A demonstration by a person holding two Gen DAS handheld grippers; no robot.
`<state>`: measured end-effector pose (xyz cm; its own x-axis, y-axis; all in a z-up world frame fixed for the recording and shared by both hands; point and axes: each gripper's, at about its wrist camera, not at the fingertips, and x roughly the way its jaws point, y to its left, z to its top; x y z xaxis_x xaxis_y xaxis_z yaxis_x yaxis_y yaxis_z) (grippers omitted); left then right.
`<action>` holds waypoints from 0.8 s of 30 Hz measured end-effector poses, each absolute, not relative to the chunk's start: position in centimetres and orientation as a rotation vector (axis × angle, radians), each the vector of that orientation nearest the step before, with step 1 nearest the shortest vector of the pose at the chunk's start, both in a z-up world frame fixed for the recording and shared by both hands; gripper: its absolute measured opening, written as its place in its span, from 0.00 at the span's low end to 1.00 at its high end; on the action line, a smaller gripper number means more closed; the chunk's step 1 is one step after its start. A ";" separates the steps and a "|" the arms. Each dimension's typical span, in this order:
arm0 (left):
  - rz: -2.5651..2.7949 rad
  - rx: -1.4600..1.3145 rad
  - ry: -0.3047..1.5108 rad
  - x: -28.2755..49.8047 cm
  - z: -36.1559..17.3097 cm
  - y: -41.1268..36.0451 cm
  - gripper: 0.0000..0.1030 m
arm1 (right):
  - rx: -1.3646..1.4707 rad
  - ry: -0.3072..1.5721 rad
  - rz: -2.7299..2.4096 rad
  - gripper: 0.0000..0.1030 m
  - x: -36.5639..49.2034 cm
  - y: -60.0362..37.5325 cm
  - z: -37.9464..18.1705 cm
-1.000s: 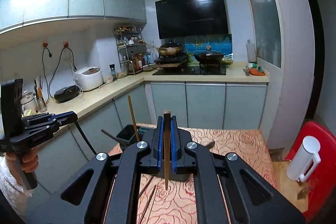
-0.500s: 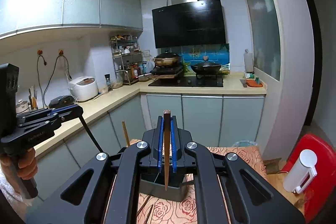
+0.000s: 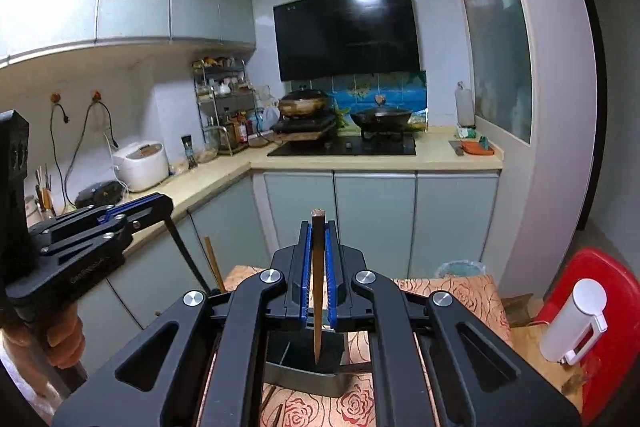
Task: Organize utensils
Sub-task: 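Lower the chopsticks into the holder and open both tools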
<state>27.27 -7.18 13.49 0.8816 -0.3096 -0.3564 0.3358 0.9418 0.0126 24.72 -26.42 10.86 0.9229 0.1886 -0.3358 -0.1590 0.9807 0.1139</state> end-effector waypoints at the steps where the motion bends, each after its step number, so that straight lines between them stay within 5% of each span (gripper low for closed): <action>1: -0.333 0.078 0.365 27.7 12.8 -7.3 0.07 | 0.081 0.363 0.177 0.07 25.1 -26.3 10.4; 15: -0.301 0.096 0.414 28.9 8.3 -6.7 0.10 | 0.062 0.445 0.200 0.09 26.7 -24.7 5.9; 17: -0.289 0.083 0.409 28.7 8.4 -6.3 0.24 | 0.060 0.443 0.204 0.12 26.5 -24.5 6.0; 19: -0.273 0.077 0.394 28.3 8.7 -5.9 0.37 | 0.065 0.435 0.205 0.41 26.3 -24.6 6.1; 20: -0.269 0.074 0.388 28.1 8.9 -5.7 0.45 | 0.075 0.421 0.197 0.45 26.0 -24.9 6.2; 24: -0.266 0.045 0.373 27.2 9.6 -4.9 0.69 | 0.091 0.413 0.190 0.47 25.6 -25.4 6.6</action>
<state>27.17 -4.90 9.62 0.8971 -0.2483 -0.3655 0.2649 0.9643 -0.0050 25.61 -25.41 6.57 0.8987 0.2017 -0.3894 -0.1648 0.9782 0.1264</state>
